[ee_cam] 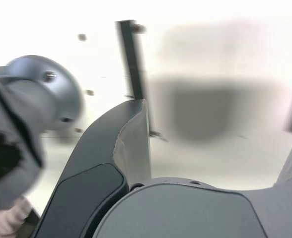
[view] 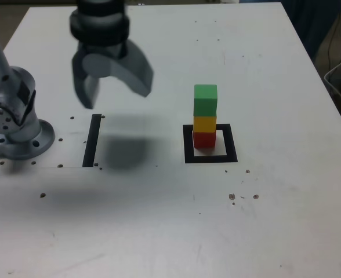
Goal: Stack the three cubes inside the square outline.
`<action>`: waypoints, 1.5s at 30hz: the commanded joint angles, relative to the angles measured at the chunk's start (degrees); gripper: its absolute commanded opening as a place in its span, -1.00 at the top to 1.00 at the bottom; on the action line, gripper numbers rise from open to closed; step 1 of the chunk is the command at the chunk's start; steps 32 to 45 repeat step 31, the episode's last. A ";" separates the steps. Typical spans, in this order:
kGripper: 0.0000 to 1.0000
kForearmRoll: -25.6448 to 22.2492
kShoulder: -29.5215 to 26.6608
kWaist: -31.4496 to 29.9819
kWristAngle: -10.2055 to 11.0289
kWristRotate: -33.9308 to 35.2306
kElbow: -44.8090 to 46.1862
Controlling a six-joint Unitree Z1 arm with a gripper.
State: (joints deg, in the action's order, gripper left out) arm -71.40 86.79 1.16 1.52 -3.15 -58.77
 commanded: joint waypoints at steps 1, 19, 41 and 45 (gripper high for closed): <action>-0.99 0.54 -0.97 0.64 0.24 0.01 3.89; -0.99 6.23 -2.23 -4.38 -2.52 -0.10 16.06; -0.99 8.86 -2.35 -4.41 -1.43 -0.10 16.45; -0.99 8.86 -2.35 -4.41 -1.43 -0.10 16.45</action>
